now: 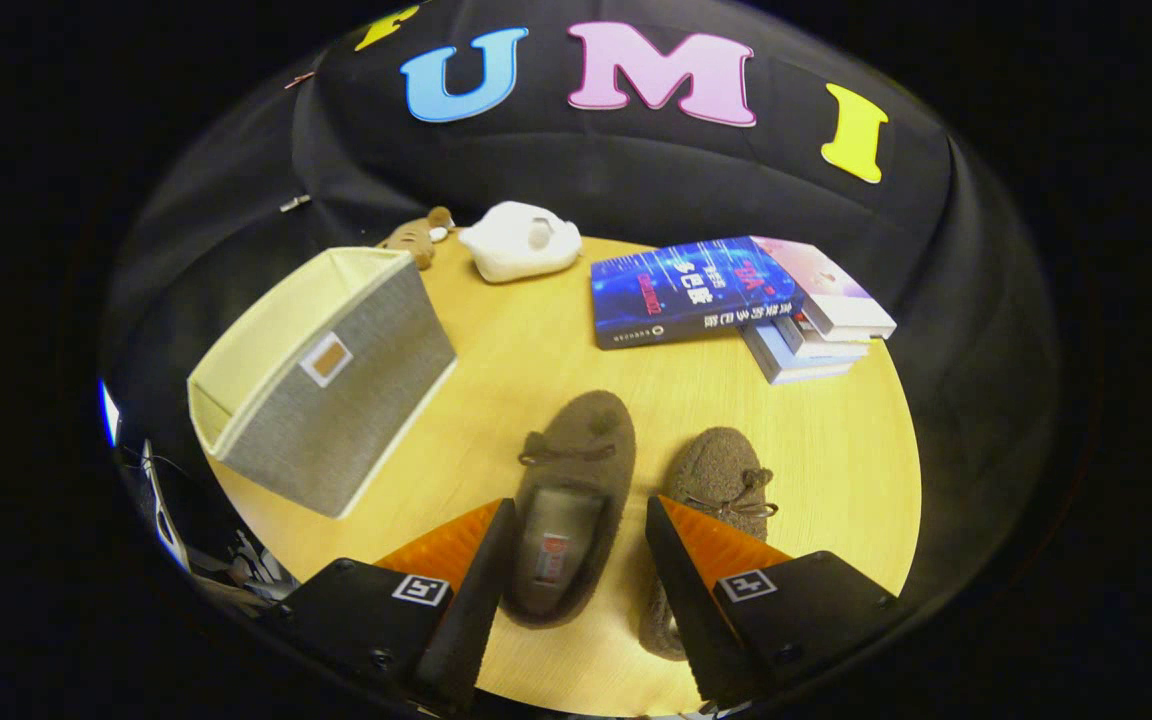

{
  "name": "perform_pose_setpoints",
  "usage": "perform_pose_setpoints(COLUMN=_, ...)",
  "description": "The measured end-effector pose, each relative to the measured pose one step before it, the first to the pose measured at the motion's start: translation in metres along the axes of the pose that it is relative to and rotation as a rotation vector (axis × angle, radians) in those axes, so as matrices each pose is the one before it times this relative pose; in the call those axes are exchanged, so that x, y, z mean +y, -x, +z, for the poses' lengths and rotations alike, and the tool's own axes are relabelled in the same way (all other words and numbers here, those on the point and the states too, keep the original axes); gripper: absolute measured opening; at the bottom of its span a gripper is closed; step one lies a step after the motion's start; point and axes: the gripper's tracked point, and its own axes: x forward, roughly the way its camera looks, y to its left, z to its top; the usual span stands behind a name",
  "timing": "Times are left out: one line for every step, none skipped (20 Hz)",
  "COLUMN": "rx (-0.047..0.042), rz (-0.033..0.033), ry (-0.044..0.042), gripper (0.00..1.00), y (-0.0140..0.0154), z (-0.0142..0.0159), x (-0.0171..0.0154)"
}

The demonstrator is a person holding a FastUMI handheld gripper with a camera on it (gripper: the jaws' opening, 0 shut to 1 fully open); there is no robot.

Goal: Open the storage box then place both shoes into the box .Put the left shoe in first, then the right shoe, with the right side of both shoes facing outward in a uniform manner.

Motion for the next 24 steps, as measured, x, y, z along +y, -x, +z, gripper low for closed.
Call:
perform_pose_setpoints(rx=0.01340, rz=-0.01110, ry=0.00296, gripper=0.81, y=-0.01215, z=-0.00434, x=-0.00496)
perform_pose_setpoints(rx=0.00888, rz=-0.00820, ry=0.00920, gripper=0.80, y=-0.00952, z=-0.00176, x=-0.00410)
perform_pose_setpoints(rx=0.00710, rz=-0.00794, ry=0.01221, gripper=0.78, y=-0.00958, z=-0.00161, x=-0.00289)
perform_pose_setpoints(rx=0.00903, rz=-0.00942, ry=0.01134, gripper=0.73, y=-0.00944, z=-0.00221, x=-0.00282)
perform_pose_setpoints(rx=0.00677, rz=0.00300, ry=0.00680, gripper=0.71, y=-0.00942, z=-0.00090, x=0.00012)
perform_pose_setpoints(rx=-0.00419, rz=0.00366, ry=0.00183, gripper=0.69, y=-0.00917, z=0.00217, x=0.00157)
perform_pose_setpoints(rx=-0.00771, rz=-0.01268, ry=0.00802, gripper=0.65, y=-0.00770, z=0.00288, x=-0.00129)
perform_pose_setpoints(rx=-0.00049, rz=-0.01270, ry=0.00602, gripper=0.62, y=-0.00887, z=0.00077, x=-0.00180)
perform_pose_setpoints(rx=0.00763, rz=-0.01402, ry=-0.00451, gripper=0.59, y=-0.00627, z=-0.00119, x=-0.00114)
perform_pose_setpoints(rx=0.00653, rz=-0.00521, ry=-0.00684, gripper=0.53, y=-0.00769, z=-0.00138, x=0.00067)
perform_pose_setpoints(rx=0.00841, rz=-0.02251, ry=-0.00613, gripper=0.46, y=-0.00483, z=-0.00156, x=-0.00267)
perform_pose_setpoints(rx=0.01030, rz=-0.02672, ry=-0.00865, gripper=0.32, y=-0.00110, z=-0.00164, x=-0.00642)
perform_pose_setpoints(rx=0.00433, rz=-0.02341, ry=-0.02116, gripper=0.24, y=-0.00385, z=-0.00150, x=-0.00484)
perform_pose_setpoints(rx=-0.00022, rz=0.00704, ry=-0.02687, gripper=0.10, y=-0.00075, z=0.00052, x=0.00160)
perform_pose_setpoints(rx=0.00055, rz=0.00766, ry=-0.01605, gripper=0.09, y=0.00027, z=0.00019, x=0.00052)
perform_pose_setpoints(rx=0.00424, rz=0.00664, ry=-0.01587, gripper=0.06, y=0.00183, z=-0.00018, x=-0.00180)
perform_pose_setpoints(rx=0.00830, rz=0.01051, ry=-0.01412, gripper=0.06, y=0.00307, z=-0.00102, x=0.00177)
perform_pose_setpoints(rx=-0.00084, rz=0.00471, ry=-0.01153, gripper=0.06, y=0.00214, z=0.00022, x=-0.00043)
perform_pose_setpoints(rx=-0.00955, rz=0.00319, ry=-0.01014, gripper=0.06, y=0.00521, z=0.00271, x=0.00013)
perform_pose_setpoints(rx=-0.01819, rz=0.00533, ry=-0.01249, gripper=0.06, y=0.00665, z=0.00463, x=0.00205)
perform_pose_setpoints(rx=-0.02541, rz=0.00827, ry=-0.01410, gripper=0.06, y=0.00762, z=0.00604, x=0.00275)
perform_pose_setpoints(rx=-0.01806, rz=0.00849, ry=-0.02013, gripper=0.06, y=0.00653, z=0.00559, x=0.00219)
perform_pose_setpoints(rx=-0.01352, rz=0.00574, ry=-0.02607, gripper=0.06, y=0.00873, z=0.00539, x=0.00286)
perform_pose_setpoints(rx=-0.01473, rz=0.00768, ry=-0.02242, gripper=0.06, y=0.00990, z=0.00697, x=0.00397)
